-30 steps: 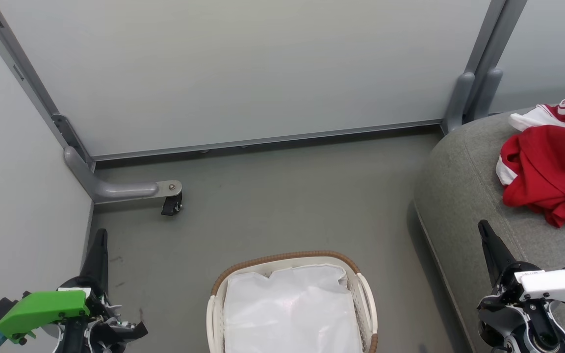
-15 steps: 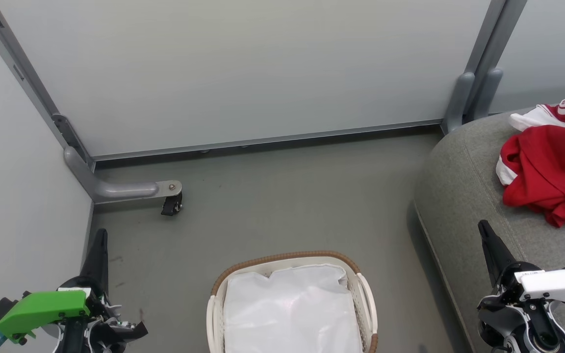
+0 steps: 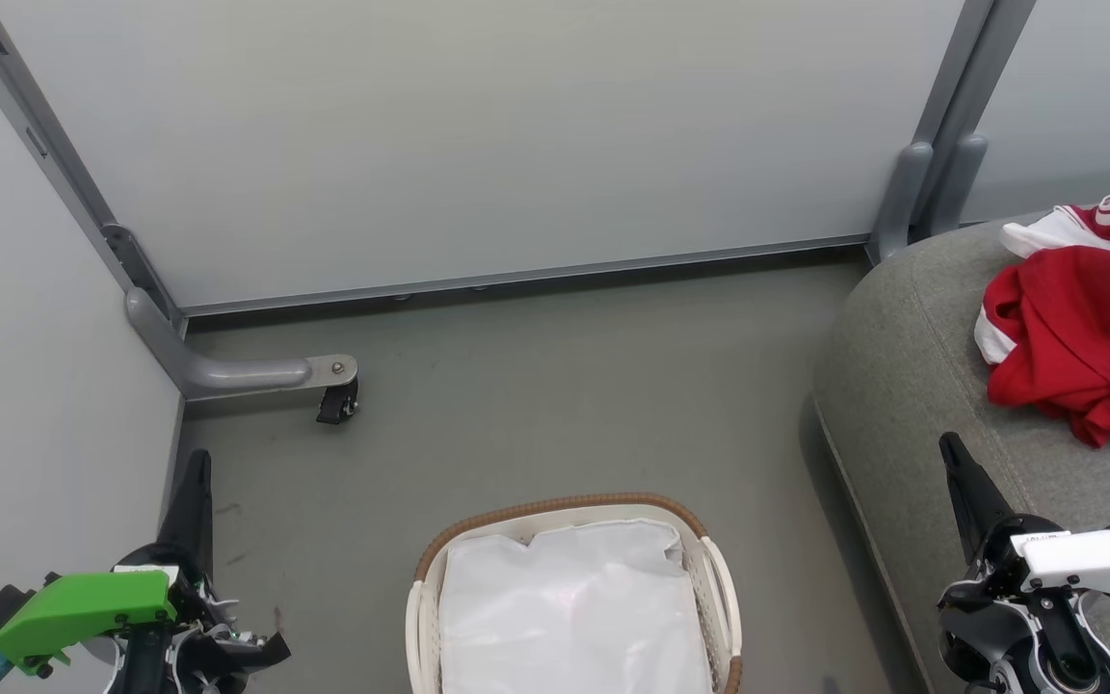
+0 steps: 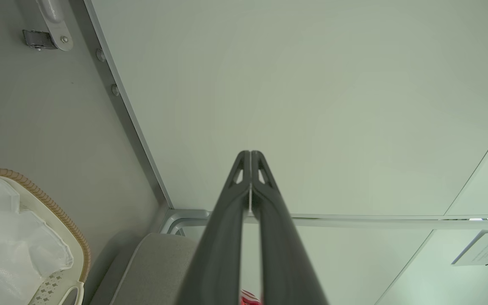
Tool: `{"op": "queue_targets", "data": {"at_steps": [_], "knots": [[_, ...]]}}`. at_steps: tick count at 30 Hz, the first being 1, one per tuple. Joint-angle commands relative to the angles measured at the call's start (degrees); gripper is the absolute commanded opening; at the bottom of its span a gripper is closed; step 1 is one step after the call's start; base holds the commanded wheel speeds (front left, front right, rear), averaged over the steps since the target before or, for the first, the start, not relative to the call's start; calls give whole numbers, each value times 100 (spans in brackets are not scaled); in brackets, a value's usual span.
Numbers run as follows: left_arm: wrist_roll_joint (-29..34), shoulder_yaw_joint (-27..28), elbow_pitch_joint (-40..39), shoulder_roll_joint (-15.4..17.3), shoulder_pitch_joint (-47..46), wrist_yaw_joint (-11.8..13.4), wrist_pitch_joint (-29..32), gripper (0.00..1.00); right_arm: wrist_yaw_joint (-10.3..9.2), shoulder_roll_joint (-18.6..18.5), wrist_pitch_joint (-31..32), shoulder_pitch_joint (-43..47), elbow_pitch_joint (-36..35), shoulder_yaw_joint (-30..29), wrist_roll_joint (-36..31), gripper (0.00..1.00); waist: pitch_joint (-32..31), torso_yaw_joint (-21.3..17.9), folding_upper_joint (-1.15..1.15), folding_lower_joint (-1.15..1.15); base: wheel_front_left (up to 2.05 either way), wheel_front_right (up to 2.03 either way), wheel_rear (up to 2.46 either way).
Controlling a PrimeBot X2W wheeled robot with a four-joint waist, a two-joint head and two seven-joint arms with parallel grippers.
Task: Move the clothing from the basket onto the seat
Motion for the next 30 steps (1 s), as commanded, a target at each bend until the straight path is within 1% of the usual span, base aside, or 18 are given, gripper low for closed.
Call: {"op": "queue_targets", "data": {"at_steps": [1, 30], "knots": [[-18, 13, -11, 35, -61, -24, 22, 0, 0, -34, 18, -49, -23, -12, 20, 0, 0, 0, 0, 0, 0, 0, 0], [-18, 12, -12, 36, -61, -24, 22, 0, 0, -33, 18, -49, -24, -11, 20, 0, 0, 0, 0, 0, 0, 0, 0]]}}
